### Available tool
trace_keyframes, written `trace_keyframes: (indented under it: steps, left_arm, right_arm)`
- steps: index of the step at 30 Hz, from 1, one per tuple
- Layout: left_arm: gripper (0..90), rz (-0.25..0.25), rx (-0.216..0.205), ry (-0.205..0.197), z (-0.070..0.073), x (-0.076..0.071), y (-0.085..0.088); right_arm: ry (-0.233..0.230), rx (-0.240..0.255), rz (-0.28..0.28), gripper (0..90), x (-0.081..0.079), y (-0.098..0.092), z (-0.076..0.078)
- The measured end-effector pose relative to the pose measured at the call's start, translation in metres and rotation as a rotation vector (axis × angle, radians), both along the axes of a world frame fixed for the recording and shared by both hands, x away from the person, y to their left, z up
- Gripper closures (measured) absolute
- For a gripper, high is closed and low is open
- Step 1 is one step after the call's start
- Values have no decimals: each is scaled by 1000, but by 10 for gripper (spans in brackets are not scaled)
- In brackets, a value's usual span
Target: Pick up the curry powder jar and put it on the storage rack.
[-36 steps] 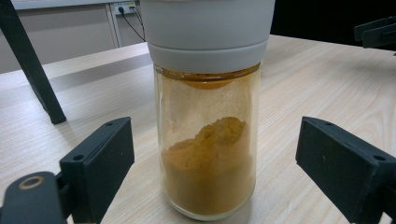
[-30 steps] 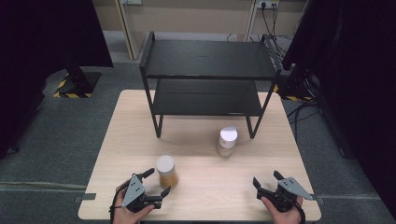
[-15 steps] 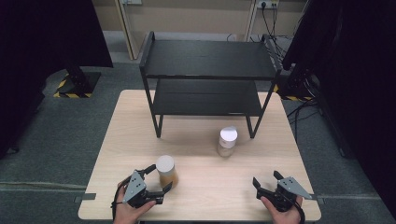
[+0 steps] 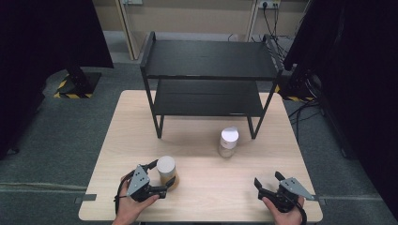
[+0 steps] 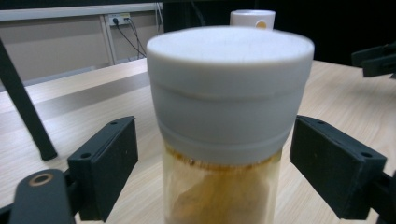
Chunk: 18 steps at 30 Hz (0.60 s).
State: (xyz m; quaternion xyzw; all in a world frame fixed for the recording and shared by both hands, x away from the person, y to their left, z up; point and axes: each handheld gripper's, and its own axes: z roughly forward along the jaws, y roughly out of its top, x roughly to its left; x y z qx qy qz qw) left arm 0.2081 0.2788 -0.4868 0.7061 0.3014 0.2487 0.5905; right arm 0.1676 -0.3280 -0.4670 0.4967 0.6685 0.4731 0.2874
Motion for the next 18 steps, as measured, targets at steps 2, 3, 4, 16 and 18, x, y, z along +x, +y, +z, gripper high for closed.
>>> trace_keyframes:
  steps: [2,3,4,16,18]
  left_arm:
    - [165,4,8,-4,2,1,-1]
    - [170,5,6,-4,3,2,-2]
    - [174,5,6,-2,4,2,-2]
    - [244,15,12,17,11,5,-6]
    - [258,14,15,16,12,5,-7]
  right_arm:
    - [0,-2,0,98,0,0,0]
    - [-1,-2,0,98,0,0,0]
    - [-1,-2,0,98,0,0,0]
    - [-1,0,-1,97,0,0,0]
    - [0,1,-1,97,0,0,0]
